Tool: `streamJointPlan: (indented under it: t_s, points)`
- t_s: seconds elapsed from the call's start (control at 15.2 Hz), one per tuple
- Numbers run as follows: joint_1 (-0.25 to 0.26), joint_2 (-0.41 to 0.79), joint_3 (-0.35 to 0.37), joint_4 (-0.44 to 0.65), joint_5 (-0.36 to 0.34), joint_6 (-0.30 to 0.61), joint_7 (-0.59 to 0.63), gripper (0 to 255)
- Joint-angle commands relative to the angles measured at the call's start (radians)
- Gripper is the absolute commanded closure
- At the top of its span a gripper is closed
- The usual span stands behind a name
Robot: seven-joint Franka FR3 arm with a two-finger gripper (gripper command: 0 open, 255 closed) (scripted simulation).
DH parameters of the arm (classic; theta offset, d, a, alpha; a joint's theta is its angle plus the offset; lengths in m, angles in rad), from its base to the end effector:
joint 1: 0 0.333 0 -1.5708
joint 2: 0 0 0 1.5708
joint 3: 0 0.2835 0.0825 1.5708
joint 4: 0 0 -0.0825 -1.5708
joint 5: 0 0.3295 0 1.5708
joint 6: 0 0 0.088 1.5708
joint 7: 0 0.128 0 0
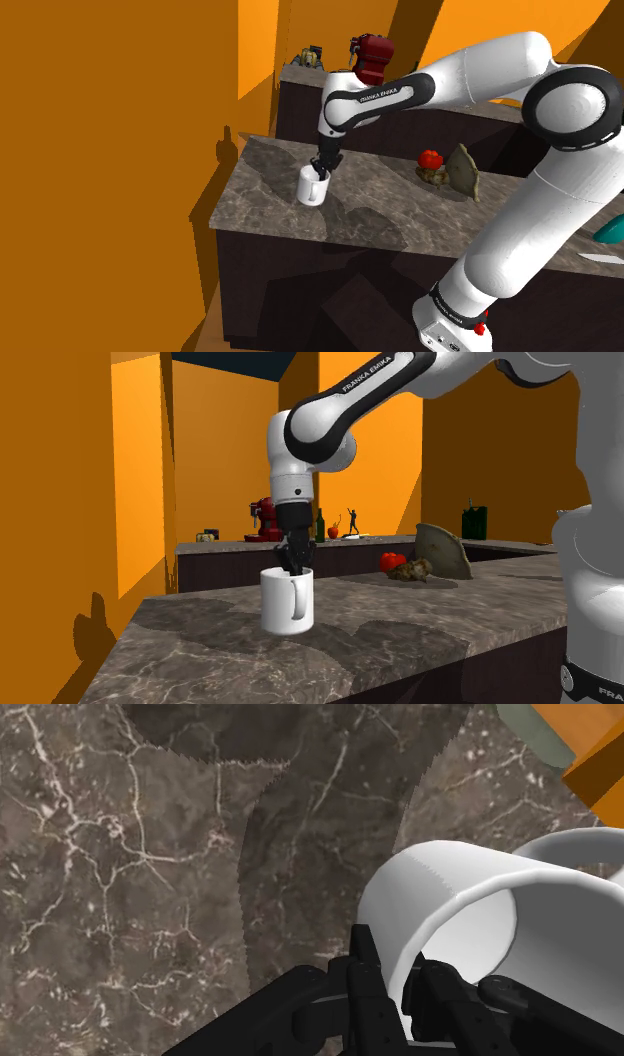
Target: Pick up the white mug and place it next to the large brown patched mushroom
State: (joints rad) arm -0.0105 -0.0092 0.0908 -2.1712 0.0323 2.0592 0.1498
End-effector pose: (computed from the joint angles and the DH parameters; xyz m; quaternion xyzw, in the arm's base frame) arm 0.4722 0.0403 0.3658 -0.9977 0.0430 0.0526 0.0075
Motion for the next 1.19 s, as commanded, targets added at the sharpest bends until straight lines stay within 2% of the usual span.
streamJointPlan:
  t_s: [0.0, 1.12]
  points:
    - [0.0, -0.014, 0.0, 0.015, 0.001, -0.029, 0.001, 255]
    - [-0.001, -0.079, -0.002, 0.174, 0.004, -0.253, 0.002, 255]
